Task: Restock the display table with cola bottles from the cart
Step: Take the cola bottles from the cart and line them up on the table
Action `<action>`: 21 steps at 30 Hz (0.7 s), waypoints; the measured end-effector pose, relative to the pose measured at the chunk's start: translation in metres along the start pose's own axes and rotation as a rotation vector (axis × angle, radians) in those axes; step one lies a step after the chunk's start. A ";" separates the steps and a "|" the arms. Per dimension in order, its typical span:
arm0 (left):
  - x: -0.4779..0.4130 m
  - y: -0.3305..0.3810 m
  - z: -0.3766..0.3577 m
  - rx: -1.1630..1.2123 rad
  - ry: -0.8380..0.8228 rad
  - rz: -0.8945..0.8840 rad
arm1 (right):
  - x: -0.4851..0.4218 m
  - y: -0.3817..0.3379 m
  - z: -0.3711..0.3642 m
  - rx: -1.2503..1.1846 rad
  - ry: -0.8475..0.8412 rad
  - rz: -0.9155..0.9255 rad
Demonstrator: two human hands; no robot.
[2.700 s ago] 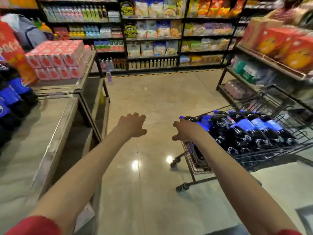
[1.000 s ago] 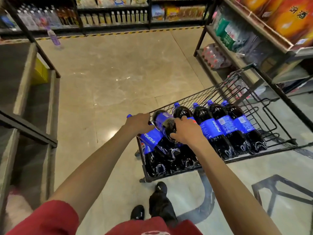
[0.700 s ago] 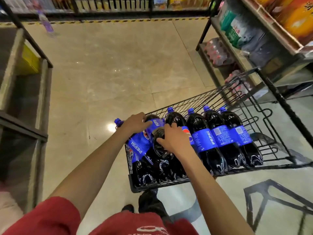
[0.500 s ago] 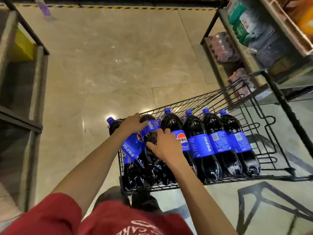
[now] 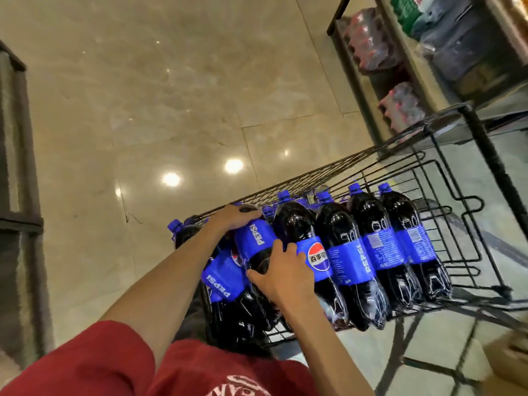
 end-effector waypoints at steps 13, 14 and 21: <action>-0.027 -0.014 -0.013 0.496 0.003 0.197 | -0.023 -0.001 -0.007 -0.030 -0.219 -0.229; -0.027 -0.016 -0.015 0.526 0.016 0.204 | -0.024 -0.001 -0.007 -0.037 -0.229 -0.238; -0.034 -0.025 -0.025 0.652 0.115 0.237 | -0.028 -0.003 -0.002 -0.079 -0.261 -0.277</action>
Point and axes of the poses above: each hand's wrist, its own x-axis away from the middle knuckle, its own z-axis out of the back of the hand, y = z × x, the point moved 5 cm from there along -x, towards the middle knuckle, and after that the axes turned 10 degrees about -z, right-handed, at the moved point
